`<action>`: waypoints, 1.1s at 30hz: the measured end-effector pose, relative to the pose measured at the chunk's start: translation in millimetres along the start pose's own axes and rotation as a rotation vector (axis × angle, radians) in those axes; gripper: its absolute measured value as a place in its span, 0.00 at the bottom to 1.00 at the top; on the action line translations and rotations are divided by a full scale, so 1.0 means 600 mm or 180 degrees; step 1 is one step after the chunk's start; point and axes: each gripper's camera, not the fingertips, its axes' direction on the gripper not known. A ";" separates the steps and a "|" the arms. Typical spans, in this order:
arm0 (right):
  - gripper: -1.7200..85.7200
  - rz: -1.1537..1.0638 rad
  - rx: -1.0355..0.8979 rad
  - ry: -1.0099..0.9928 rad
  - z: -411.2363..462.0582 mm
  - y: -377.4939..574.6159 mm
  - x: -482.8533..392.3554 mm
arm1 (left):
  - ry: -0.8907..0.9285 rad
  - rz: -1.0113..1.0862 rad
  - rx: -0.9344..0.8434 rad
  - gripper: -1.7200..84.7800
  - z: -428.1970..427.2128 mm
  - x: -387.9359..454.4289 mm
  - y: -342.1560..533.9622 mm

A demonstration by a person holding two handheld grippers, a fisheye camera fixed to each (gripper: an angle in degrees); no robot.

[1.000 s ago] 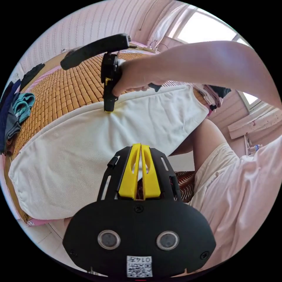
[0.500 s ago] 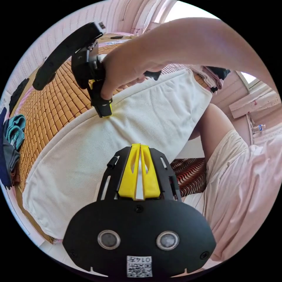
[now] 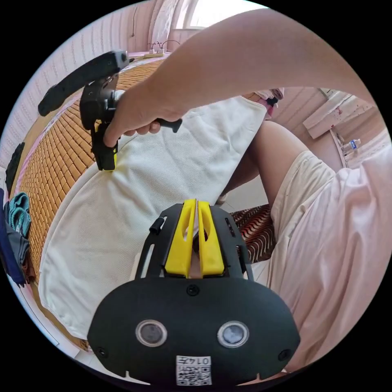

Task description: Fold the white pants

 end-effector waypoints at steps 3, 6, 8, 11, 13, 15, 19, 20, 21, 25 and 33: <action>0.01 0.0587 0.0770 -0.0805 -0.096 0.142 0.081 | -0.0061 0.0224 -0.0018 0.02 0.025 0.040 -0.001; 0.02 0.1357 0.1179 -0.0968 -0.176 0.334 0.176 | -0.0108 0.0397 -0.0022 0.05 0.050 0.063 -0.010; 0.03 0.2067 0.1525 -0.0694 -0.237 0.510 0.243 | -0.0146 0.0478 0.0008 0.07 0.061 0.077 -0.019; 0.12 0.2911 0.1705 -0.0264 -0.289 0.700 0.297 | -0.0202 0.0588 0.0043 0.09 0.081 0.100 -0.037; 0.18 0.3425 0.1598 -0.0169 -0.299 0.784 0.323 | -0.0193 0.0710 -0.0038 0.11 0.101 0.120 -0.052; 0.20 0.3772 0.1526 -0.0322 -0.298 0.844 0.344 | -0.0145 0.0797 -0.0145 0.13 0.117 0.133 -0.061; 0.20 0.4027 0.1501 -0.0943 -0.286 0.906 0.370 | -0.0084 0.0821 -0.0444 0.17 0.154 0.149 -0.077; 0.20 0.4009 0.1467 -0.0983 -0.287 0.909 0.376 | -0.0086 0.0814 -0.0454 0.17 0.157 0.151 -0.078; 0.20 0.4000 0.1428 -0.0982 -0.286 0.910 0.381 | -0.0110 0.0797 -0.0469 0.17 0.163 0.153 -0.080; 0.22 0.3869 0.0966 -0.0940 -0.278 0.908 0.415 | -0.0207 0.0778 -0.0466 0.17 0.176 0.164 -0.092; 0.09 0.3367 0.1070 -0.0771 -0.360 0.942 0.399 | -0.0377 0.0764 -0.0570 0.18 0.203 0.181 -0.101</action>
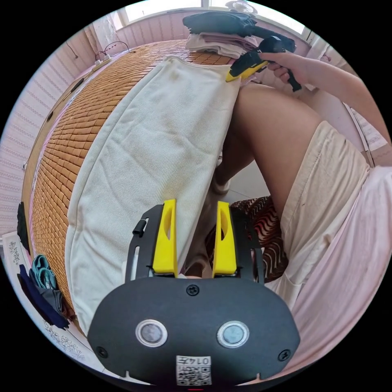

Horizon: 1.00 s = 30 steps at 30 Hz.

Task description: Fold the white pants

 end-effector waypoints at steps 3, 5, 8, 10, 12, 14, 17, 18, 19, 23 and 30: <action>0.07 -0.0206 0.0345 -0.0771 -0.070 0.024 0.000 | -0.0097 0.0014 -0.0055 0.18 -0.002 0.004 -0.005; 0.06 -0.0338 0.0613 -0.1396 -0.118 0.041 -0.003 | -0.0189 0.0005 -0.0088 0.17 -0.003 0.004 -0.008; 0.06 -0.0525 0.0765 -0.1900 -0.155 0.055 -0.012 | -0.0289 -0.0032 -0.0135 0.15 -0.006 -0.002 -0.012; 0.05 -0.0610 0.0772 -0.2018 -0.164 0.063 -0.020 | -0.0330 -0.0001 -0.0232 0.13 -0.009 -0.007 -0.018; 0.05 -0.0629 0.0806 -0.2094 -0.169 0.074 -0.020 | -0.0428 0.0058 -0.0305 0.11 -0.013 -0.010 -0.021; 0.05 -0.0523 0.0891 -0.2292 -0.169 0.090 -0.001 | -0.0479 0.0122 -0.0336 0.08 -0.022 -0.016 -0.022; 0.04 -0.0278 0.1144 -0.2610 -0.171 0.114 0.041 | -0.0429 0.0049 -0.0145 0.06 -0.068 -0.037 -0.016; 0.04 -0.0250 0.1216 -0.2658 -0.174 0.118 0.049 | -0.0437 0.0024 0.0001 0.05 -0.097 -0.048 -0.015; 0.04 -0.0247 0.1354 -0.2741 -0.184 0.125 0.063 | -0.0431 0.0034 0.0170 0.05 -0.129 -0.059 -0.017; 0.04 -0.0397 0.1924 -0.2811 -0.263 0.135 0.080 | -0.0255 0.0078 0.0813 0.05 -0.223 -0.097 -0.042; 0.04 -0.1119 0.2233 -0.2173 -0.401 0.137 -0.052 | 0.1068 -0.0266 0.1642 0.09 -0.286 -0.178 -0.102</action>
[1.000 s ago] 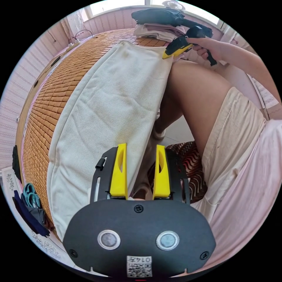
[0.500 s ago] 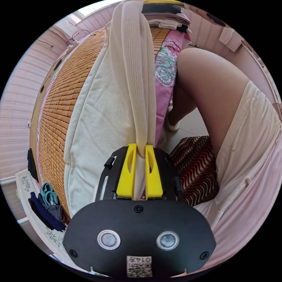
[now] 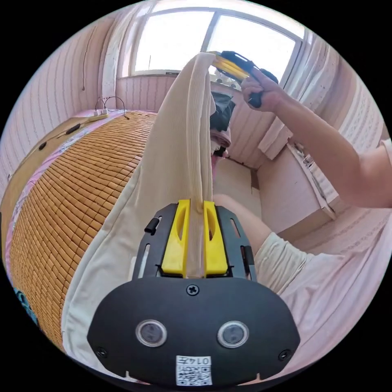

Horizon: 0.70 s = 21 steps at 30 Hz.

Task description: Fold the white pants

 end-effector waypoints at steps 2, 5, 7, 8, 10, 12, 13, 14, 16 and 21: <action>0.05 -0.0416 -0.0427 0.0028 0.080 0.001 -0.077 | 0.0101 -0.0100 0.0255 0.09 -0.050 -0.018 0.020; 0.05 -0.0883 -0.1101 -0.0297 0.229 0.063 -0.173 | -0.0026 -0.0418 0.0407 0.10 -0.152 -0.060 0.093; 0.06 -0.1108 -0.1685 -0.0660 0.339 0.140 -0.232 | -0.0298 -0.0895 0.0470 0.10 -0.245 -0.098 0.181; 0.06 -0.1225 -0.2117 -0.0886 0.414 0.212 -0.269 | -0.0388 -0.1053 0.0492 0.10 -0.268 -0.107 0.207; 0.07 -0.1313 -0.2767 -0.1093 0.521 0.342 -0.309 | -0.0693 -0.1744 0.0568 0.09 -0.354 -0.134 0.309; 0.08 -0.1349 -0.3375 -0.1042 0.610 0.478 -0.318 | -0.0937 -0.2221 0.0564 0.10 -0.404 -0.145 0.378; 0.08 -0.1392 -0.3750 -0.0787 0.654 0.560 -0.309 | -0.1102 -0.2505 0.0530 0.10 -0.428 -0.151 0.417; 0.08 -0.1416 -0.3899 -0.0462 0.679 0.621 -0.296 | -0.1161 -0.2631 0.0508 0.10 -0.438 -0.154 0.432; 0.07 -0.1472 -0.4025 -0.0222 0.692 0.678 -0.280 | -0.1195 -0.2990 0.0468 0.11 -0.467 -0.164 0.466; 0.09 -0.1768 -0.4106 0.0183 0.700 0.746 -0.266 | -0.1201 -0.2813 0.0394 0.11 -0.467 -0.184 0.420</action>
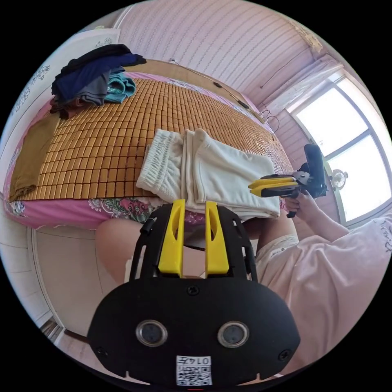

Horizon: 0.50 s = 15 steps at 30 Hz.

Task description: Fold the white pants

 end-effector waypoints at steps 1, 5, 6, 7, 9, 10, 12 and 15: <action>0.10 0.0023 -0.0046 0.0156 0.015 -0.006 -0.001 | -0.0034 0.0069 -0.0071 0.12 0.014 0.014 -0.020; 0.13 -0.0016 0.0101 0.0555 0.037 -0.067 0.002 | -0.0144 0.0245 -0.0239 0.14 0.064 0.048 -0.073; 0.14 -0.0027 0.0135 0.0617 0.038 -0.080 0.005 | -0.0209 0.0295 -0.0348 0.14 0.085 0.057 -0.086; 0.15 -0.0035 0.0196 0.0725 0.042 -0.109 0.013 | -0.0283 0.0306 -0.0533 0.14 0.107 0.062 -0.098; 0.16 -0.0055 0.0211 0.0801 0.052 -0.158 0.028 | -0.0455 0.0360 -0.0726 0.13 0.127 0.069 -0.109; 0.16 -0.0065 0.0201 0.0870 0.063 -0.191 0.039 | -0.0628 0.0440 -0.0746 0.11 0.127 0.075 -0.112; 0.16 -0.0021 0.0120 0.0958 0.086 -0.236 0.062 | -0.0710 0.0563 -0.0775 0.07 0.118 0.082 -0.116; 0.16 0.0055 -0.0189 0.1035 0.148 -0.292 0.104 | -0.0590 0.0611 -0.0741 0.04 0.083 0.090 -0.121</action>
